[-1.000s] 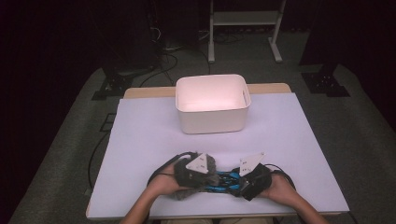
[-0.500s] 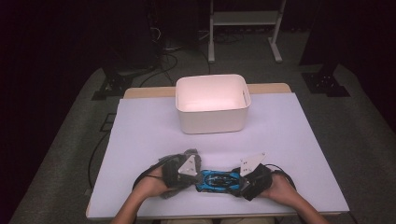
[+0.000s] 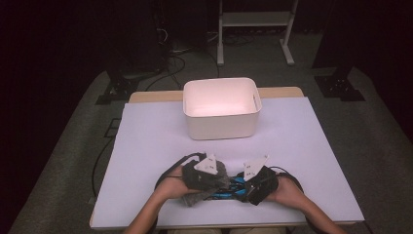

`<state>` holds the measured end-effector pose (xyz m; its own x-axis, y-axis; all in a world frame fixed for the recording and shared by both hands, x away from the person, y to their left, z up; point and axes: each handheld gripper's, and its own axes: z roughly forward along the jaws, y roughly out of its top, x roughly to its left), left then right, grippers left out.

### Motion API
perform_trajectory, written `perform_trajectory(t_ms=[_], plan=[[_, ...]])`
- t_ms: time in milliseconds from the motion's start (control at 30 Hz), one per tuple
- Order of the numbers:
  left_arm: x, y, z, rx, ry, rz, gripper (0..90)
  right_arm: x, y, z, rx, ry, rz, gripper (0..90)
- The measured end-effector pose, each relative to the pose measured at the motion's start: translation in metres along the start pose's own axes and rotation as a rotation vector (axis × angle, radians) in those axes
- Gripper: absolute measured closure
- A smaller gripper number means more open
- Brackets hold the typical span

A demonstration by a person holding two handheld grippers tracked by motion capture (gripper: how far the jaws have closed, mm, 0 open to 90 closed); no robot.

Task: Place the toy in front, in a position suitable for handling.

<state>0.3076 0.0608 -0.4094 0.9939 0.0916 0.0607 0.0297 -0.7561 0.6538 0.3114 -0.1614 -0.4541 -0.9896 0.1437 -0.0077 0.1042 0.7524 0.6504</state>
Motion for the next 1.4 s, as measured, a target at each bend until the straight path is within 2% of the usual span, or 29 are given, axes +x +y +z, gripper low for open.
perform_trajectory(t_ms=[133, 233, 367, 467, 533, 667, 733, 800, 967, 1033, 1167, 1300, 1400], plan=[[0.003, -0.001, -0.001, 0.010, 0.006, -0.009, 78.7, 0.001, -0.003, -0.001, -0.014, -0.003, 0.012, 21.8], [0.007, -0.017, -0.010, 0.060, 0.059, -0.042, 78.6, 0.000, -0.003, -0.001, -0.020, -0.006, 0.008, 21.8], [0.015, -0.034, -0.017, 0.013, 0.051, -0.118, 78.7, 0.000, -0.004, 0.000, -0.023, -0.001, 0.012, 21.7], [0.017, -0.028, -0.014, 0.011, 0.038, -0.126, 78.8, 0.000, -0.003, 0.000, -0.022, -0.001, 0.012, 21.7], [0.017, -0.019, -0.009, -0.001, 0.018, -0.118, 78.8, 0.000, -0.004, 0.000, -0.024, -0.003, 0.012, 21.7], [0.013, 0.006, 0.005, -0.009, -0.012, -0.061, 79.1, 0.000, -0.005, 0.000, -0.031, -0.004, 0.014, 21.8], [0.010, 0.017, 0.010, -0.038, -0.063, -0.046, 79.1, 0.000, -0.005, 0.000, -0.038, -0.003, 0.019, 21.7], [0.007, 0.023, 0.018, 0.013, -0.049, -0.007, 79.1, 0.000, -0.006, 0.000, -0.043, -0.002, 0.020, 21.6], [0.008, 0.018, 0.015, 0.017, -0.033, -0.020, 79.1, 0.002, -0.007, -0.001, -0.045, -0.010, 0.033, 19.6], [0.008, 0.016, 0.013, 0.010, -0.033, -0.031, 79.0, 0.002, -0.008, -0.001, -0.055, 0.004, 0.045, 18.5], [0.006, 0.018, 0.014, 0.012, -0.035, -0.023, 79.0, 0.001, -0.010, -0.005, -0.066, -0.002, 0.048, 21.8], [-0.001, 0.029, 0.023, 0.011, -0.064, 0.003, 79.0, 0.002, -0.011, -0.004, -0.073, -0.010, 0.037, 22.1], [-0.005, 0.037, 0.032, -0.010, -0.113, 0.019, 79.0, 0.002, -0.011, -0.002, -0.083, -0.007, 0.039, 22.1]])
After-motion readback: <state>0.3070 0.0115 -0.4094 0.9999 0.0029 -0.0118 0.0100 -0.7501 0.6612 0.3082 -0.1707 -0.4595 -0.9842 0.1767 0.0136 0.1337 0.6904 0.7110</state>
